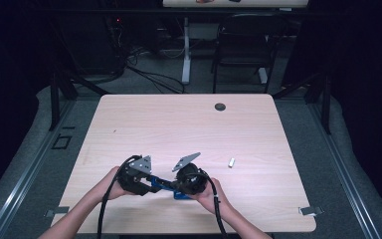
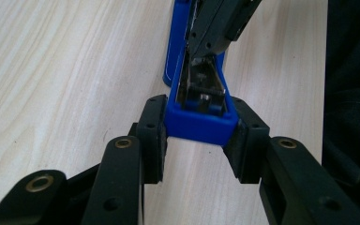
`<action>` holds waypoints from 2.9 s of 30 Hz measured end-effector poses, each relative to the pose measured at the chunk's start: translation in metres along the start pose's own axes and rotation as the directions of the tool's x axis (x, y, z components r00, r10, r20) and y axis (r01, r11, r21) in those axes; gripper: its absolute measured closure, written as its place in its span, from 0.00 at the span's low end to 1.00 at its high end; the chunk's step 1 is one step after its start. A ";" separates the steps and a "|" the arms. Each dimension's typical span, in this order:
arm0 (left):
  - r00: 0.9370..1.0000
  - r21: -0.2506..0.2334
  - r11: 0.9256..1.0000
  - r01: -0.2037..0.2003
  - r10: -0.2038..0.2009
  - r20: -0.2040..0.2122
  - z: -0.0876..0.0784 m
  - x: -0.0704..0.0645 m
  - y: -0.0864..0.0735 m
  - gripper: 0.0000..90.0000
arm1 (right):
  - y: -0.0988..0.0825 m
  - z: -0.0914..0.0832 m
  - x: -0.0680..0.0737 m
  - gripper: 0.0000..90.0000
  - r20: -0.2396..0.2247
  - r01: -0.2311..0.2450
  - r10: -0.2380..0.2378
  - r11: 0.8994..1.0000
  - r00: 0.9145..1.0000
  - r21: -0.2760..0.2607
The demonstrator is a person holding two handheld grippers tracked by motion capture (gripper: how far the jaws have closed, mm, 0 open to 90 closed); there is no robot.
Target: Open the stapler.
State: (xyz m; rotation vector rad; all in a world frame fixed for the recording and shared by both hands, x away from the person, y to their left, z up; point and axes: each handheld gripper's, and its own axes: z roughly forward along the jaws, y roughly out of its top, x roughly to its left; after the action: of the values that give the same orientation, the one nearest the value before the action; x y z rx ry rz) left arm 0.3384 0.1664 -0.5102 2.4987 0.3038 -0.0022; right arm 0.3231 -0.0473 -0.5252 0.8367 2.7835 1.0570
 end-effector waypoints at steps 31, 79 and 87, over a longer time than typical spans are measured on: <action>0.999 -0.068 0.997 -0.040 0.040 0.004 -0.012 0.001 -0.005 0.72 | -0.003 0.002 -0.002 0.97 -0.016 -0.015 0.015 1.000 1.000 0.006; 1.000 0.017 1.000 -0.007 0.006 0.018 0.017 0.007 -0.024 0.71 | -0.073 -0.086 -0.111 0.25 0.321 -0.365 0.326 0.928 0.889 0.069; 1.000 0.031 0.999 -0.014 0.013 0.025 0.019 0.009 -0.025 0.71 | -0.077 -0.088 -0.120 0.25 0.343 -0.404 0.362 0.913 0.867 0.057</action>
State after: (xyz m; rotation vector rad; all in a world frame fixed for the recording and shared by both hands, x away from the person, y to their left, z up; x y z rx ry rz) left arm 0.3427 0.1762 -0.5409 2.5296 0.2790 -0.0332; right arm 0.3693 -0.2085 -0.5226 1.4810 2.4768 0.6935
